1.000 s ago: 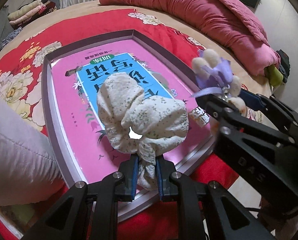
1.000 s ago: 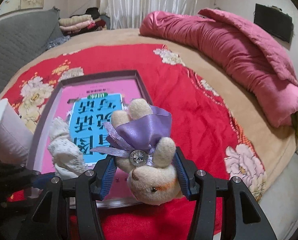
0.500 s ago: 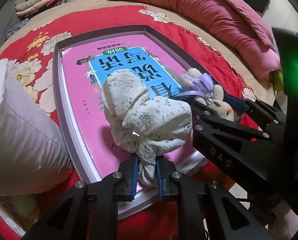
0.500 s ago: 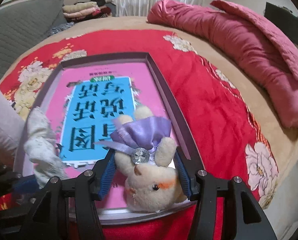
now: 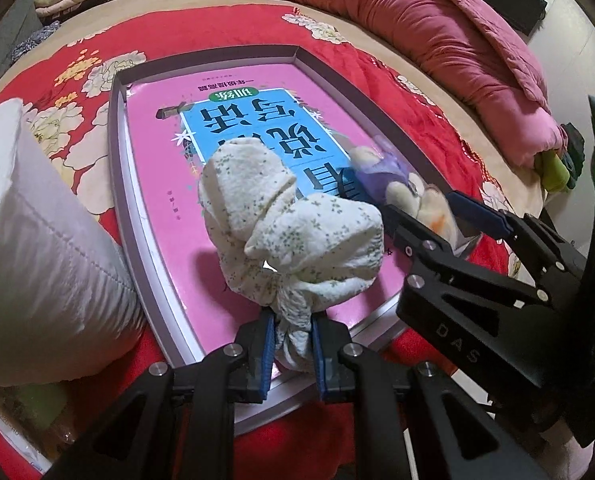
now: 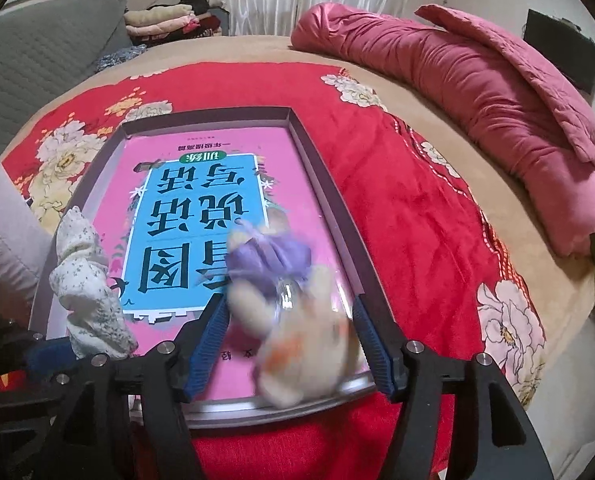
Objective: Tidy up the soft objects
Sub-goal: 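Lower the scrunchie onto the book with the left tool while the right tool releases the bear beside it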
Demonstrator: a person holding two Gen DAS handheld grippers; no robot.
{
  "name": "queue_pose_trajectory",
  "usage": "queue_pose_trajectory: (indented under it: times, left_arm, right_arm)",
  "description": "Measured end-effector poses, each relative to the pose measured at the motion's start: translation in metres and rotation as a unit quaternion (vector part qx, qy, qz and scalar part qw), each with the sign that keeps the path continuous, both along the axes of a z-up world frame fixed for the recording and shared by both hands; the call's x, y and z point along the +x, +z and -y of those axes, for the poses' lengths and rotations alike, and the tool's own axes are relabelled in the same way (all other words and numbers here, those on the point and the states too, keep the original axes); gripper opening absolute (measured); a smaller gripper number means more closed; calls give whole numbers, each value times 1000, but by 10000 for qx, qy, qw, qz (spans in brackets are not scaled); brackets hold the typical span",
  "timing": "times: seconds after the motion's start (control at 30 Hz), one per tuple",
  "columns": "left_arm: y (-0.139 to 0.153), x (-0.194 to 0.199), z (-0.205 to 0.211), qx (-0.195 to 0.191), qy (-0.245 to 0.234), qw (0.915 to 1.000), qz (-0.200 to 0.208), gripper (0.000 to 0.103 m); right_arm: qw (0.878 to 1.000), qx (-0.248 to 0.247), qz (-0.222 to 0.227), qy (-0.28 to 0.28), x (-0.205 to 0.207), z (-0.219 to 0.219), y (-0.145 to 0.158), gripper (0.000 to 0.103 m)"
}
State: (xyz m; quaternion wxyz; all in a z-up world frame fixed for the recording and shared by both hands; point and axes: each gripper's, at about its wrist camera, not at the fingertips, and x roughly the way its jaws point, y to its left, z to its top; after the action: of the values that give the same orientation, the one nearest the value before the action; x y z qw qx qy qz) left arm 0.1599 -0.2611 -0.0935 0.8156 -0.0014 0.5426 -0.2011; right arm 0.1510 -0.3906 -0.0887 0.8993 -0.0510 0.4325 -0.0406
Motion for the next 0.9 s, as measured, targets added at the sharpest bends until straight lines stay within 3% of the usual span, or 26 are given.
queue_pose_trajectory:
  times: [0.23, 0.53, 0.6, 0.9]
  left_arm:
    - [1, 0, -1, -59, -7, 10000, -42, 18]
    - [2, -2, 2, -171, -107, 9998, -28, 41]
    - [2, -3, 2, -189, -119, 9997, -26, 53]
    - [8, -8, -2, -181, -123, 9997, 93, 60]
  right_arm:
    - [9998, 144, 94, -117, -13, 8, 5, 71]
    - [9955, 719, 400, -460, -32, 26, 27, 73]
    - [9951, 738, 439, -490, -34, 26, 29, 73]
    - [9938, 784, 499, -617, -37, 30, 33, 73]
